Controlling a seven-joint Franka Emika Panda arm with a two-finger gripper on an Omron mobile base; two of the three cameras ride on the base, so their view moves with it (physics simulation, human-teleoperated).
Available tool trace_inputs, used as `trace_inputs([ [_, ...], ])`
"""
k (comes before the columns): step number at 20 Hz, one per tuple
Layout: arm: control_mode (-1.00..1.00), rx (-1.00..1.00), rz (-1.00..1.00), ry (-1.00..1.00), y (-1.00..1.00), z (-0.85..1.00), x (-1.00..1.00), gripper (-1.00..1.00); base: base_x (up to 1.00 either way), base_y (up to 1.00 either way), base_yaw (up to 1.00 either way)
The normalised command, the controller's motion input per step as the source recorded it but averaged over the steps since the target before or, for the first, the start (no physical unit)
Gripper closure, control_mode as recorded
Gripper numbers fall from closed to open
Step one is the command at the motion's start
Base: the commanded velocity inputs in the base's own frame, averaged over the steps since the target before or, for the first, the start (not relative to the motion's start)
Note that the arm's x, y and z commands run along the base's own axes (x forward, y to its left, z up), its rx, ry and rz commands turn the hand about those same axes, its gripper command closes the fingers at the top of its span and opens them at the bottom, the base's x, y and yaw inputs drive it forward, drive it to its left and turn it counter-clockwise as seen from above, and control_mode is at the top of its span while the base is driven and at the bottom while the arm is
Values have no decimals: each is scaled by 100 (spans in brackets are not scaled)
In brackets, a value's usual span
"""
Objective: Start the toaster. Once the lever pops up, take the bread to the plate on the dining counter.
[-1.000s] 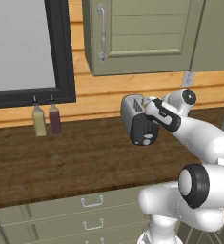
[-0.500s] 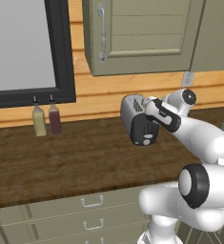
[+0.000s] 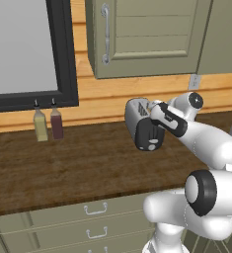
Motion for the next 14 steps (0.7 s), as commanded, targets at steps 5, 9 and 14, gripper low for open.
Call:
trace_inputs([
  [5,-100,0,0,0,0,0,0,-100,0,0,0],
  [9,-100,0,0,0,0,0,0,-100,0,0,0],
  [14,-100,0,0,0,0,0,0,-100,0,0,0],
])
